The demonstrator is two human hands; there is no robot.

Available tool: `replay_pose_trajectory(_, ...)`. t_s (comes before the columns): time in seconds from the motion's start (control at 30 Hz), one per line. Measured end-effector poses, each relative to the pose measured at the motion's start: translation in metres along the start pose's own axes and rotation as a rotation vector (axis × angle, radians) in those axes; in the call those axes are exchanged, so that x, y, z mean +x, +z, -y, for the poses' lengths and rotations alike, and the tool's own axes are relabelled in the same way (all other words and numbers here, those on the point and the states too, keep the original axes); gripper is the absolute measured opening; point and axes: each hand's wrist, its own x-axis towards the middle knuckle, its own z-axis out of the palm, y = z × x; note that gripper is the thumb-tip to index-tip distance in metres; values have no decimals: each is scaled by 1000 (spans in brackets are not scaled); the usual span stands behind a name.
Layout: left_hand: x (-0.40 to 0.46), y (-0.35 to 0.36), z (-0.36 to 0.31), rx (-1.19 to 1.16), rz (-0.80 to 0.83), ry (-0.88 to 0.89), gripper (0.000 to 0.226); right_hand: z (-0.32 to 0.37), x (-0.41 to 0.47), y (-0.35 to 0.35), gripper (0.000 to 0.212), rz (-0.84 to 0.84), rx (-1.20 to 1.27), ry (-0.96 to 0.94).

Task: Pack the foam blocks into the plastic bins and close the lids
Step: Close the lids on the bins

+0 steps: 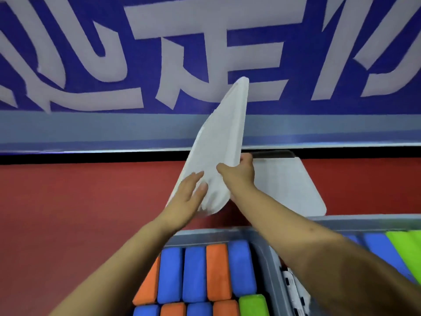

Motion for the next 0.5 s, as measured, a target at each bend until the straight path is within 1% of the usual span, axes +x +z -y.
replay_pose_trajectory(0.03,-21,5,-8,58,16,5,73,6,-22,-5,42,-16,54,20)
replay_pose_trajectory(0.07,-41,10,-15,138,19,34,78,10,-44,-10,41,-22,111,43)
replay_pose_trajectory(0.1,-61,13,-20,210,19,96,85,11,-67,-19,40,-10,174,65)
replay_pose_trajectory(0.17,-96,12,-30,290,51,229,90,11,-111,-40,37,70,283,106)
replay_pose_trajectory(0.23,-128,14,-37,305,114,311,88,4,-149,-64,35,179,364,135)
replay_pose_trajectory(0.3,-161,23,-39,300,159,307,85,-14,-177,-82,36,231,420,183)
replay_pose_trajectory(0.4,-206,29,-31,332,281,254,82,-55,-215,-96,45,230,486,283)
replay_pose_trajectory(0.43,-216,30,-24,366,321,237,82,-71,-225,-99,42,252,523,316)
replay_pose_trajectory(0.5,-236,31,-7,457,372,189,83,-100,-249,-107,28,351,585,410)
